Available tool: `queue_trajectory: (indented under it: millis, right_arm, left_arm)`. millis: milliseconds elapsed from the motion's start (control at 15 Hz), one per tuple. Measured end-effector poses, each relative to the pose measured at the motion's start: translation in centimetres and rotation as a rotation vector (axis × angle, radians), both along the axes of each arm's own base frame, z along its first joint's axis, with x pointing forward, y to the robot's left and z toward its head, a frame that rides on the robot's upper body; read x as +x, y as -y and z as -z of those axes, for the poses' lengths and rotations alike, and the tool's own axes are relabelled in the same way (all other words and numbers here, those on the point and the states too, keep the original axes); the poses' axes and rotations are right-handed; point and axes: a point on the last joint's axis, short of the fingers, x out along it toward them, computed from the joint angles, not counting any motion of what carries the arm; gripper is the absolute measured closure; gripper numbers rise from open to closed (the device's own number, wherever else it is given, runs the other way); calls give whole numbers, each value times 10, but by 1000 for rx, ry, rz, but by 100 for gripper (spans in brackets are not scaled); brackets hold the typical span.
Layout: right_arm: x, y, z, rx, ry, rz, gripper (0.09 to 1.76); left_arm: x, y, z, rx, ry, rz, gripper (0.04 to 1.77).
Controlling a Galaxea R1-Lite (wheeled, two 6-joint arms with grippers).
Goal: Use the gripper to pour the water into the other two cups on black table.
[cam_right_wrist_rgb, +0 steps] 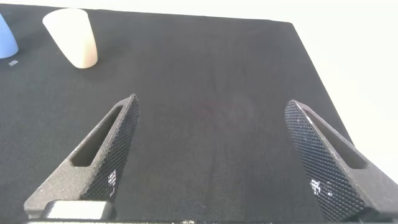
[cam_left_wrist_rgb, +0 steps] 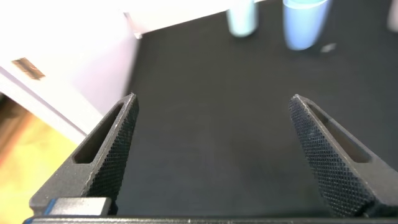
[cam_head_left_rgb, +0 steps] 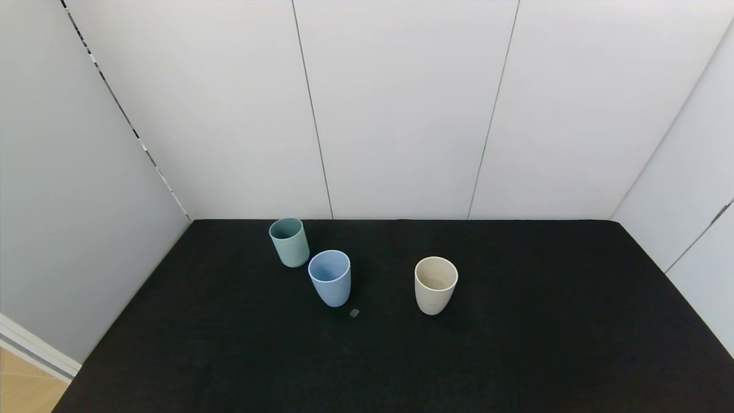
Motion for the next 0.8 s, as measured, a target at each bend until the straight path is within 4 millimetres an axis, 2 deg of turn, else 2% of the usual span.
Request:
queue_trajectory:
  millis: [267,800]
  right_arm:
    - [0,0,0,0,0,0,14]
    - [0,0,0,0,0,0,14]
  left_arm:
    - [1,0,8,-135,-18,20,9]
    - [2,0,8,-167,-7,13,9]
